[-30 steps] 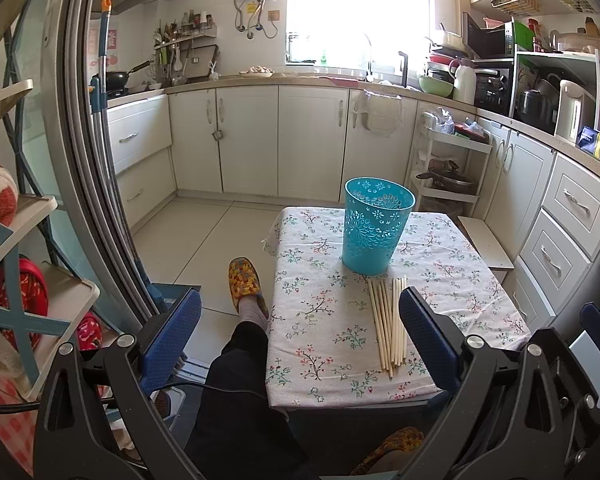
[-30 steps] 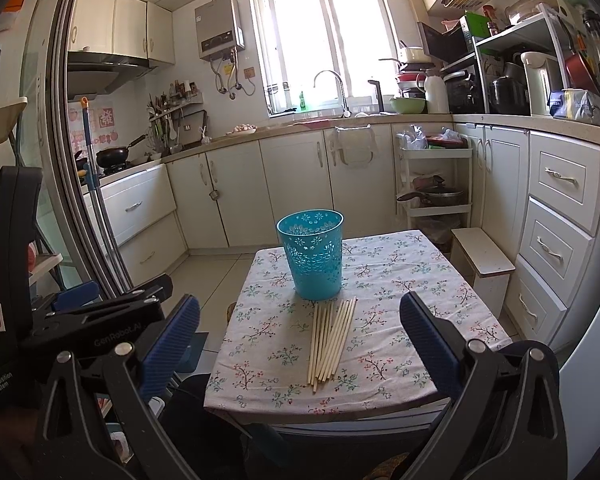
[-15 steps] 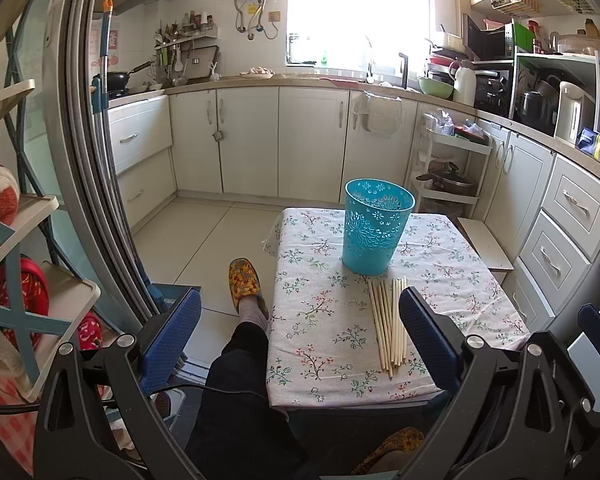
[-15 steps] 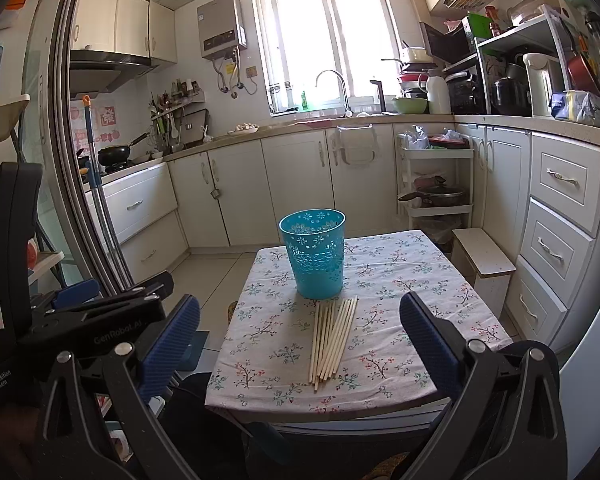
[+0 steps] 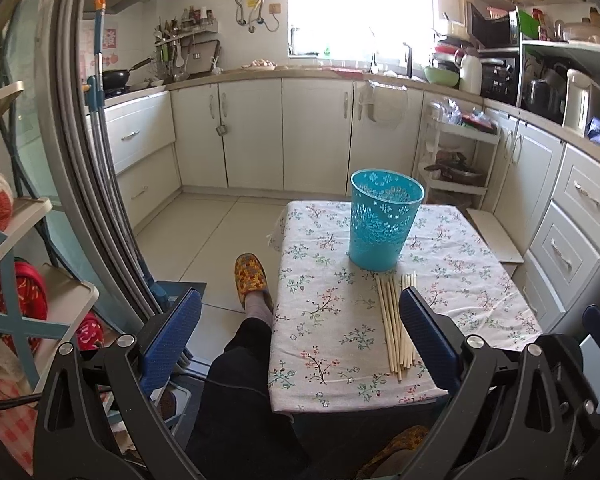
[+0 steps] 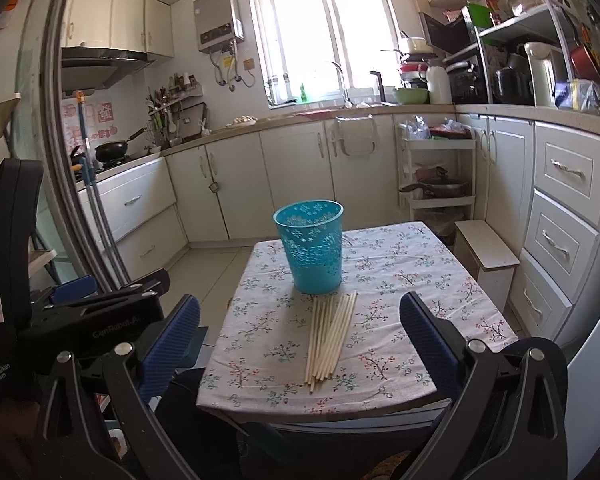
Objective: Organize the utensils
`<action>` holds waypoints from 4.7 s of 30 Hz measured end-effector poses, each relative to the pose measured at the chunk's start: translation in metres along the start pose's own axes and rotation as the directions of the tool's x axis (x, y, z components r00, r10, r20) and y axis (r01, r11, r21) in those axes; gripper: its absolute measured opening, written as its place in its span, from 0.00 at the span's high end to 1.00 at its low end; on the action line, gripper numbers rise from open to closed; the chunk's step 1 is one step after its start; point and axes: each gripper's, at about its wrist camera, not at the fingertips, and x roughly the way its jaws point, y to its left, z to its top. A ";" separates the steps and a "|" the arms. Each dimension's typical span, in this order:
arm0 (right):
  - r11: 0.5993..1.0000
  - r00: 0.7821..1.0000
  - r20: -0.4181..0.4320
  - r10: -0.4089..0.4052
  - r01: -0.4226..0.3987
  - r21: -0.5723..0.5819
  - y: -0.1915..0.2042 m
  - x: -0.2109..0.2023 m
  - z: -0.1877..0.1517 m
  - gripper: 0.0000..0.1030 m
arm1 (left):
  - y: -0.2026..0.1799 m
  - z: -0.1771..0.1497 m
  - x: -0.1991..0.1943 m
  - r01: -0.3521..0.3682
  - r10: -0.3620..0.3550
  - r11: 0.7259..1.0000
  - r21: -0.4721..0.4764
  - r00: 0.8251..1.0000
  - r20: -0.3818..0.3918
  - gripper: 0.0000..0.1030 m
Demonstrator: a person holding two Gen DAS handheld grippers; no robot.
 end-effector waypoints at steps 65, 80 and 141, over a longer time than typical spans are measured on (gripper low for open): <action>0.992 0.867 -0.494 0.061 -0.106 -0.064 -0.101 0.272 -0.048 0.86 | -0.115 -0.032 0.315 0.072 -0.032 0.994 0.076 0.901 -0.434 0.39; 0.991 0.883 -0.467 0.037 -0.094 -0.100 -0.097 0.271 -0.050 0.86 | -0.080 0.007 0.247 0.331 -0.317 0.943 -0.039 0.856 -0.409 0.95; 0.992 0.884 -0.459 0.087 -0.120 -0.043 -0.102 0.274 -0.050 0.80 | -0.045 0.052 0.439 0.066 -0.112 0.991 -0.115 0.885 -0.452 0.60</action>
